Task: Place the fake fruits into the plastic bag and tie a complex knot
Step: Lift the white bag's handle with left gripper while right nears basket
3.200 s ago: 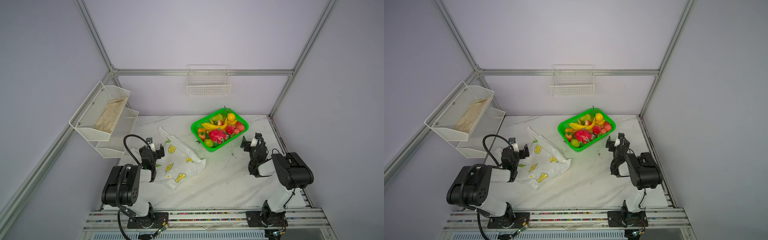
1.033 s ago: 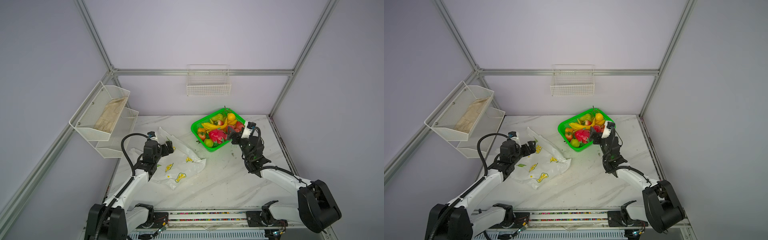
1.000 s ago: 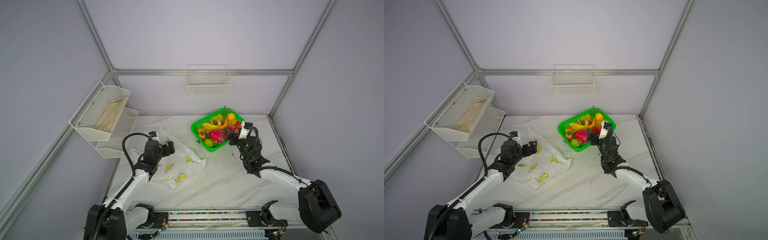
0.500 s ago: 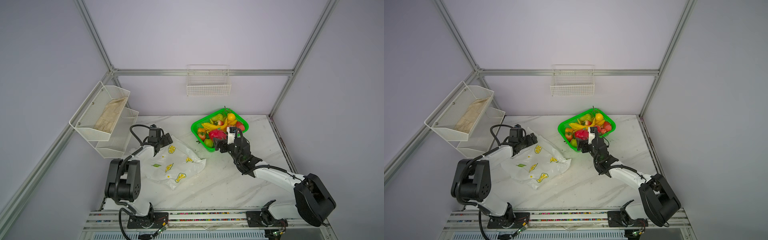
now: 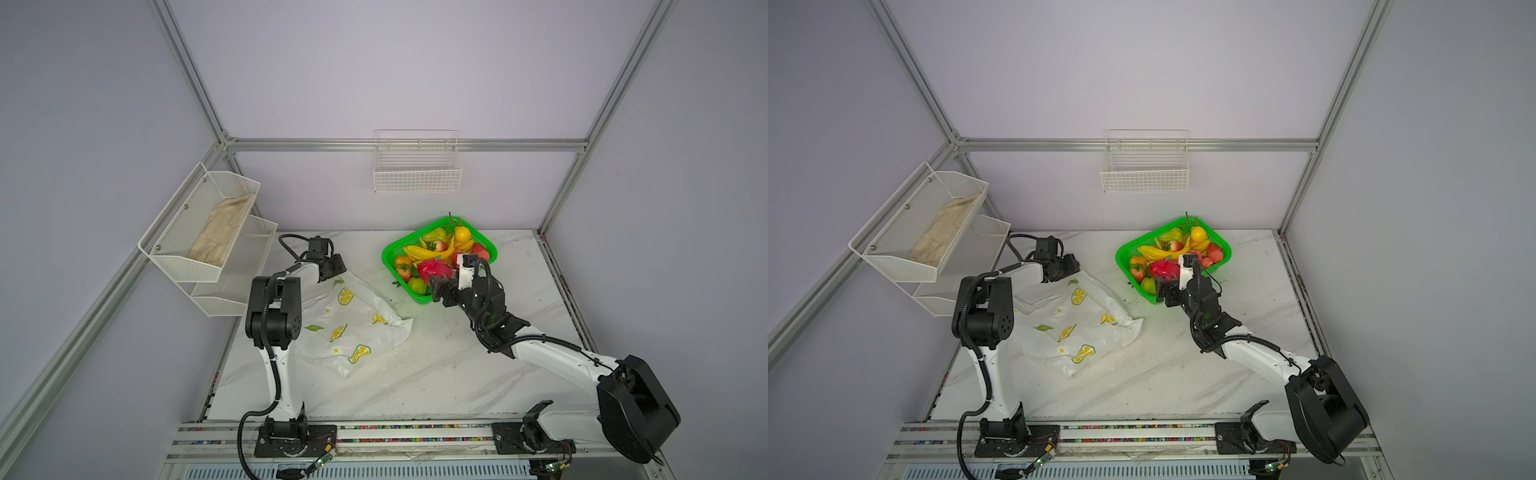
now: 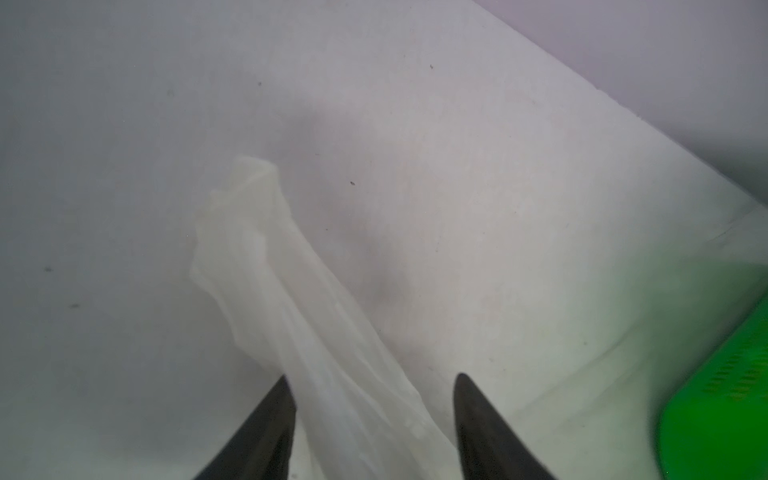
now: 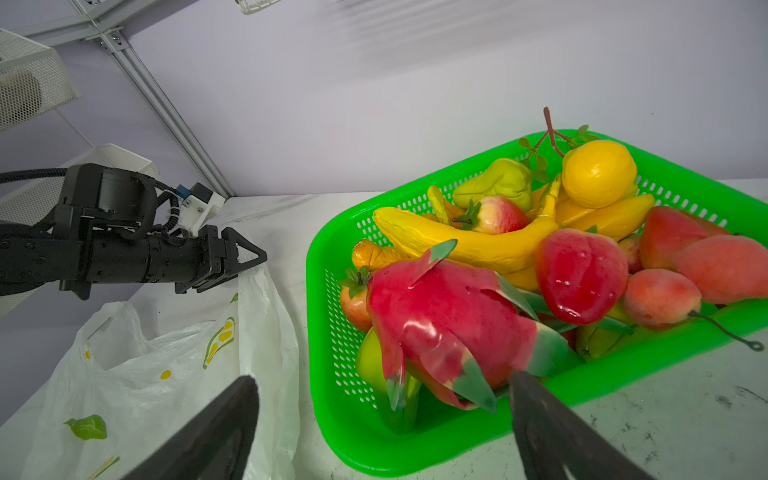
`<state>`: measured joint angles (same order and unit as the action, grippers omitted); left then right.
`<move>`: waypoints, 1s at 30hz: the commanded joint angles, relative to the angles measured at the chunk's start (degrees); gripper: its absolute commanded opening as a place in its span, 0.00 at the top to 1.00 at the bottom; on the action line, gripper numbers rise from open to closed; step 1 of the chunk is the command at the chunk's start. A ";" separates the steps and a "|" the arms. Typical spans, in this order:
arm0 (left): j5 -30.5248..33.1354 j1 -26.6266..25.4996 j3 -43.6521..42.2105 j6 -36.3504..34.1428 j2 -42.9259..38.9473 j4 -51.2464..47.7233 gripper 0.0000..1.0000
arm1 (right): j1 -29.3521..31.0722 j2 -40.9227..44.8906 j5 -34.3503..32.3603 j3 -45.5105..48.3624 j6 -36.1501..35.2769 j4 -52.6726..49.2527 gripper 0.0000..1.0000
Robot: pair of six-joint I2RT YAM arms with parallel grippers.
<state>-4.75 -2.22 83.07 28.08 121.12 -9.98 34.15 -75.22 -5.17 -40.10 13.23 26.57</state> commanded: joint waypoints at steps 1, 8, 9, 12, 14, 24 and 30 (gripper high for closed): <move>-2.53 0.25 5.79 -2.17 -0.97 0.17 0.61 | 0.26 0.47 -0.94 0.80 -0.33 -0.48 0.04; -5.17 0.13 5.29 -6.21 -6.21 0.25 1.00 | 0.25 1.26 -2.06 0.31 -0.36 -0.82 0.03; -5.24 0.11 5.06 -7.07 -7.93 0.24 1.00 | 0.29 1.73 -2.13 0.11 -0.40 -1.03 0.03; -4.68 -0.27 4.32 -12.49 -14.77 0.44 1.00 | 0.29 3.61 -3.27 -0.92 -0.93 -2.46 0.03; -3.21 -1.05 2.59 -18.69 -20.68 2.28 1.00 | 0.26 5.37 -5.54 -1.95 -2.04 -4.24 0.03; -18.76 -9.67 7.29 -47.76 -34.06 -11.96 1.00 | 0.21 13.81 -17.42 -6.43 -7.32 -10.29 0.03; -15.16 -19.17 3.30 -53.96 -38.84 -23.20 1.00 | 0.13 15.71 -23.04 -11.98 -8.84 -15.55 0.03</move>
<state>-19.46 -19.11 88.42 -19.46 85.32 -25.15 34.15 -60.99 -23.49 -49.63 6.02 14.85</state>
